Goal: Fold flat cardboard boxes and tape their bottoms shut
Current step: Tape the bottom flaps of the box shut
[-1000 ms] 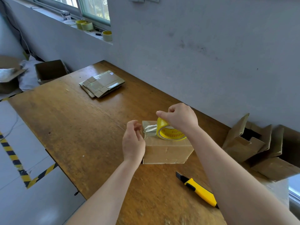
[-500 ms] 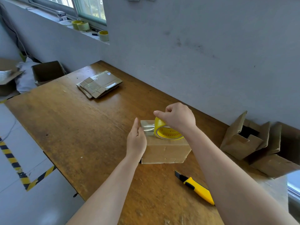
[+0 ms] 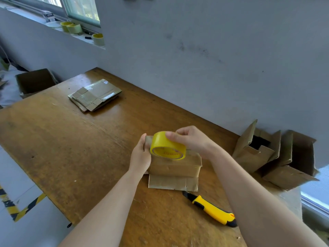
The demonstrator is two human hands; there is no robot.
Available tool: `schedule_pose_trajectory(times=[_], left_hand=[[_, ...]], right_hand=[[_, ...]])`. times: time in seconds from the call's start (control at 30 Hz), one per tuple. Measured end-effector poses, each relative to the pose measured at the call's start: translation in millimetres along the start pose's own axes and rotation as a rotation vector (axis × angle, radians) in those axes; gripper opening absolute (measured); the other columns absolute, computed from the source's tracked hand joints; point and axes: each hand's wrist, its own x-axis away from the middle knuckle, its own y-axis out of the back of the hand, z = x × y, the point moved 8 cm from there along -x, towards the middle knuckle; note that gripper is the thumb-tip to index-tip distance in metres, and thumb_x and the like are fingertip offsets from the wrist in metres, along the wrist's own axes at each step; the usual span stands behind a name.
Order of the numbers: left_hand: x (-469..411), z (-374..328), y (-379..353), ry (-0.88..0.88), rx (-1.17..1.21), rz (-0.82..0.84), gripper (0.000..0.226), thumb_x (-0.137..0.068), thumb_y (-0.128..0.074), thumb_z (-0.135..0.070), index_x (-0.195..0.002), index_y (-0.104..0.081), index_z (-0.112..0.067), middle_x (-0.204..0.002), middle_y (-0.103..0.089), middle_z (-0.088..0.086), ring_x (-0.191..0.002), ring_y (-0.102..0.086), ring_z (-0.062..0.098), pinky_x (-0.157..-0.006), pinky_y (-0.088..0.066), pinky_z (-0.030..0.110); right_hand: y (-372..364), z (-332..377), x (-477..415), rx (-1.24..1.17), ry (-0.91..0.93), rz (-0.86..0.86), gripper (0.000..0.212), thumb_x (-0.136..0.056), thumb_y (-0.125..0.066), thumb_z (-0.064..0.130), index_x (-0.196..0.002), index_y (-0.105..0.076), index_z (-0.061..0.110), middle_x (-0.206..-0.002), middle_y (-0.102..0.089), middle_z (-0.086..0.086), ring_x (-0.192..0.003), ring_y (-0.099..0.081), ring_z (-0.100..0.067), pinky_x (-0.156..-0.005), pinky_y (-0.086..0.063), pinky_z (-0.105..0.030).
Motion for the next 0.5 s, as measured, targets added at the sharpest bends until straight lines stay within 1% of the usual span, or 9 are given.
schedule_pose_trajectory(times=[0.07, 0.1, 0.2, 0.27, 0.3, 0.33, 0.4, 0.43, 0.5], left_hand=[[-0.8, 7.2, -1.0, 0.000, 0.013, -0.001, 0.044, -0.102, -0.037, -0.031, -0.146, -0.035, -0.031, -0.147, -0.043, -0.003, -0.134, -0.039, 0.015, -0.106, -0.033, 0.030], [-3.7, 8.6, -0.1, 0.009, 0.015, -0.008, 0.043, -0.102, -0.037, -0.031, -0.145, -0.037, -0.031, -0.146, -0.044, -0.003, -0.133, -0.040, 0.015, -0.108, -0.034, 0.034], [-14.5, 8.7, -2.8, 0.058, 0.017, 0.005, 0.042, -0.101, -0.039, -0.024, -0.142, -0.043, -0.031, -0.144, -0.047, -0.004, -0.132, -0.041, 0.016, -0.111, -0.034, 0.041], [-18.5, 9.3, -7.5, 0.065, 0.033, 0.033, 0.043, -0.099, -0.041, -0.016, -0.140, -0.047, -0.029, -0.141, -0.050, -0.003, -0.131, -0.043, 0.016, -0.111, -0.035, 0.042], [-19.2, 10.2, -9.9, 0.065, 0.039, 0.043, 0.043, -0.099, -0.041, -0.014, -0.138, -0.048, -0.028, -0.140, -0.052, -0.002, -0.130, -0.044, 0.016, -0.111, -0.035, 0.043], [-19.6, 11.7, -12.1, 0.066, 0.040, 0.051, 0.043, -0.098, -0.041, -0.012, -0.138, -0.049, -0.028, -0.139, -0.053, -0.001, -0.130, -0.045, 0.017, -0.110, -0.035, 0.043], [-19.6, 13.6, -15.9, 0.066, 0.030, 0.057, 0.044, -0.097, -0.041, -0.011, -0.137, -0.050, -0.027, -0.138, -0.054, 0.000, -0.129, -0.045, 0.017, -0.110, -0.036, 0.043], [-19.9, 13.9, -17.3, 0.063, 0.022, 0.059, 0.044, -0.097, -0.041, -0.011, -0.137, -0.049, -0.028, -0.138, -0.054, 0.000, -0.129, -0.045, 0.017, -0.109, -0.036, 0.043], [-20.2, 13.9, -20.3, 0.053, 0.020, 0.073, 0.043, -0.098, -0.041, -0.016, -0.139, -0.047, -0.030, -0.139, -0.052, -0.002, -0.129, -0.045, 0.016, -0.109, -0.037, 0.043]], right_hand=[[-5.3, -2.0, -0.8, 0.043, 0.019, -0.011, 0.048, -0.075, -0.065, 0.067, -0.060, -0.063, 0.021, -0.055, -0.051, 0.007, -0.052, -0.046, -0.006, -0.056, -0.037, -0.025], [-5.2, -1.4, -2.4, 0.033, 0.022, -0.038, 0.048, -0.076, -0.065, 0.067, -0.060, -0.062, 0.021, -0.054, -0.050, 0.008, -0.051, -0.046, -0.006, -0.055, -0.037, -0.024], [-1.4, -3.1, -7.8, -0.001, 0.018, -0.089, 0.053, -0.077, -0.063, 0.067, -0.070, -0.065, 0.014, -0.059, -0.051, 0.004, -0.055, -0.047, -0.009, -0.059, -0.038, -0.028], [0.1, -6.2, -10.3, 0.012, 0.004, -0.100, 0.053, -0.076, -0.061, 0.070, -0.068, -0.064, 0.018, -0.058, -0.052, 0.006, -0.055, -0.048, -0.010, -0.061, -0.040, -0.029], [0.3, -8.3, -11.6, 0.021, -0.002, -0.106, 0.053, -0.075, -0.060, 0.072, -0.066, -0.063, 0.020, -0.057, -0.053, 0.008, -0.055, -0.049, -0.010, -0.064, -0.042, -0.030], [0.3, -10.6, -13.3, 0.030, -0.008, -0.114, 0.054, -0.075, -0.059, 0.073, -0.066, -0.063, 0.020, -0.056, -0.054, 0.009, -0.056, -0.051, -0.010, -0.070, -0.044, -0.034], [0.6, -14.2, -16.1, 0.050, -0.026, -0.135, 0.062, -0.074, -0.057, 0.075, -0.069, -0.064, 0.014, -0.057, -0.056, 0.008, -0.059, -0.054, -0.010, -0.087, -0.044, -0.045], [1.2, -15.1, -17.1, 0.055, -0.036, -0.144, 0.067, -0.074, -0.056, 0.076, -0.071, -0.064, 0.010, -0.058, -0.057, 0.007, -0.060, -0.054, -0.011, -0.092, -0.043, -0.048], [3.2, -15.7, -18.9, 0.064, -0.047, -0.163, 0.070, -0.073, -0.056, 0.077, -0.072, -0.064, 0.007, -0.058, -0.056, 0.006, -0.059, -0.054, -0.011, -0.092, -0.044, -0.048]])
